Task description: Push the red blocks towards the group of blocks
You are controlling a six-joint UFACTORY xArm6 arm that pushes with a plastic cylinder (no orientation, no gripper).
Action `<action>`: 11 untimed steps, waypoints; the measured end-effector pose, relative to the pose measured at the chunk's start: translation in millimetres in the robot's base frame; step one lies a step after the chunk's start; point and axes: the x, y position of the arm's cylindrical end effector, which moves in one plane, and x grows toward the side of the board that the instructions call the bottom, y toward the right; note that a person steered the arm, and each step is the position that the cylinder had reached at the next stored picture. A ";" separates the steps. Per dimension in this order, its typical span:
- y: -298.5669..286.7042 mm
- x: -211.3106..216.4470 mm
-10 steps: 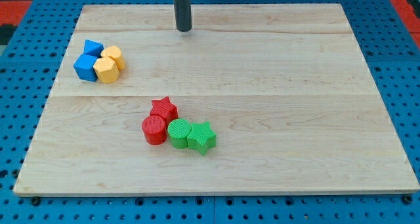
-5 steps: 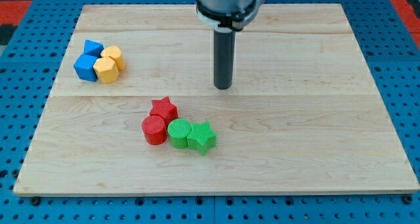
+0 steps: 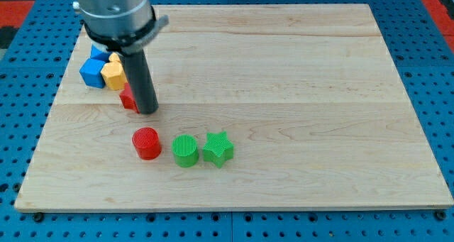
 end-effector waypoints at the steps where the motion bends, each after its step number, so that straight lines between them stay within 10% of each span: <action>1: 8.0 37.1; 5: -9.2 171.8; 11: 35.0 35.7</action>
